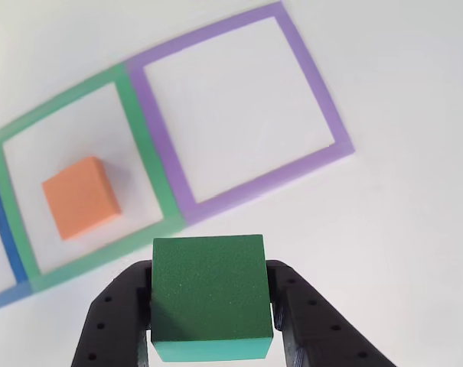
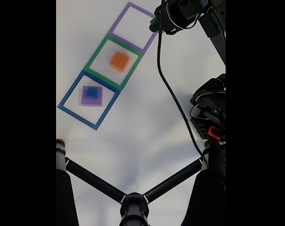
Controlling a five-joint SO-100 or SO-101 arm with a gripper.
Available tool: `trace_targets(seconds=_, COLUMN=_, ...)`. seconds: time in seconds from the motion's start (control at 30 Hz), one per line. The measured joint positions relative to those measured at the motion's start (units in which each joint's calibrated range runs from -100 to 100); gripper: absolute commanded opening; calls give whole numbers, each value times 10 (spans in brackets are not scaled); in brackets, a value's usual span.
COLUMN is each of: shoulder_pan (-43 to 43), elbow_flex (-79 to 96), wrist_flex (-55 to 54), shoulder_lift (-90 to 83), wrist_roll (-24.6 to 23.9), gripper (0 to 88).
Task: Tower of hanoi
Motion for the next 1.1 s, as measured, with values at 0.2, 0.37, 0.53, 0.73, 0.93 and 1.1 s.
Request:
trace_targets(seconds=0.2, shoulder_pan=27, elbow_flex=203, wrist_flex=-278, shoulder_lift=24, wrist_roll=0, gripper=63)
trace_targets(seconds=0.37, shoulder_pan=32, elbow_flex=306, wrist_flex=-510, shoulder_lift=102, wrist_roll=0, gripper=63)
trace_targets(seconds=0.53, shoulder_pan=38, elbow_flex=344, wrist_flex=-719, shoulder_lift=211, wrist_roll=0, gripper=63)
trace_targets(seconds=0.73, shoulder_pan=40, elbow_flex=360, wrist_flex=-896, shoulder_lift=323, wrist_roll=0, gripper=63)
trace_targets(seconds=0.93, shoulder_pan=40, elbow_flex=383, wrist_flex=-989, shoulder_lift=380, wrist_roll=0, gripper=62)
trace_targets(seconds=1.1, shoulder_pan=40, elbow_flex=386, wrist_flex=-1042, shoulder_lift=416, wrist_roll=-2, gripper=64)
